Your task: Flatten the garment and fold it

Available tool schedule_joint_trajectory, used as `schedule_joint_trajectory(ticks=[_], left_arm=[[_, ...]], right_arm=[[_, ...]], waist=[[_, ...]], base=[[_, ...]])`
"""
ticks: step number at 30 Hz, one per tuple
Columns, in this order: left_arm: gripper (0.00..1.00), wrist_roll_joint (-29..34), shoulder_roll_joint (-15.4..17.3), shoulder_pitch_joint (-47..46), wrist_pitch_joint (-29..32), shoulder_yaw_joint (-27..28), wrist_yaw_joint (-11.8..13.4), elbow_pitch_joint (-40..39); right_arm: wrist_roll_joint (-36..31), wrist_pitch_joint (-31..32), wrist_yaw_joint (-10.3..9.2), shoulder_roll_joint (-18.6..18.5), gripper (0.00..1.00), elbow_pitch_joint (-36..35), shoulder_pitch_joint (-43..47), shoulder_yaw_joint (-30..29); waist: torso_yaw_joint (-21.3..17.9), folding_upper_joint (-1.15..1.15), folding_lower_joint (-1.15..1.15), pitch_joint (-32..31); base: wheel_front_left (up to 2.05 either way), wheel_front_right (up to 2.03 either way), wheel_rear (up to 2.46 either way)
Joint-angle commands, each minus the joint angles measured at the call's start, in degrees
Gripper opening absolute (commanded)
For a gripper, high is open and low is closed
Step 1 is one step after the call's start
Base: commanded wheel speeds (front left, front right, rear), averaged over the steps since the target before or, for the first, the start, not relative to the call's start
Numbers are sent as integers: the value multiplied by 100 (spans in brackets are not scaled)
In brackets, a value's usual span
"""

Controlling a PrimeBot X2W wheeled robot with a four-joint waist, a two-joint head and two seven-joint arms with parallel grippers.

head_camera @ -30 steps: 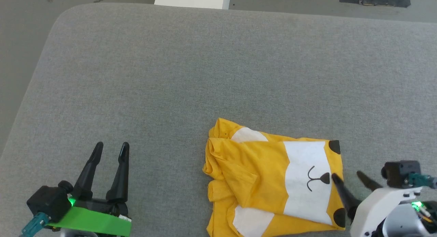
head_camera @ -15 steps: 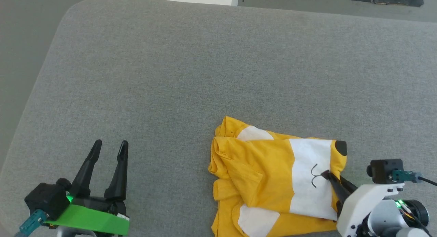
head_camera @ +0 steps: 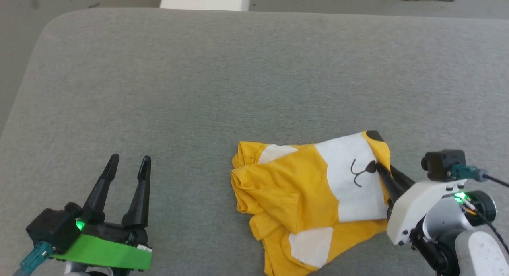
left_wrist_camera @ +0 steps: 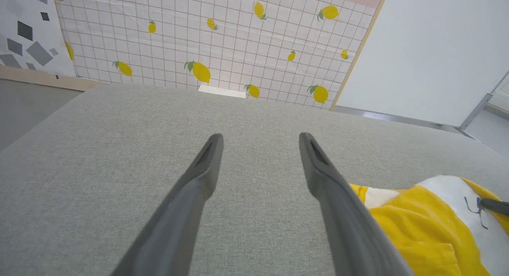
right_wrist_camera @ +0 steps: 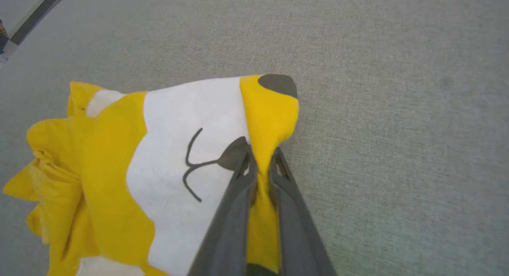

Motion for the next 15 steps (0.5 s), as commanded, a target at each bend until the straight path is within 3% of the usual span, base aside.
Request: schedule_joint_trajectory(ticks=[1, 7, 15], left_arm=[[100, 14, 50, -109, -5, 0, 21, -19], [100, 30, 153, -132, 50, 4, 30, -107], [100, 66, 373, -193, 220, 64, 61, -364]], right_arm=[[-51, -29, -8, -60, 0, 4, -157, -24], [-145, 25, -8, -229, 0, -21, -504, -23], [-286, 110, -8, -748, 0, -60, -1189, 102]], waist=[[-332, 0, 0, 3], [-904, 0, 0, 44], [-1611, 0, 0, 254]], base=[[0, 0, 0], [0, 0, 0], [0, 0, 0]])
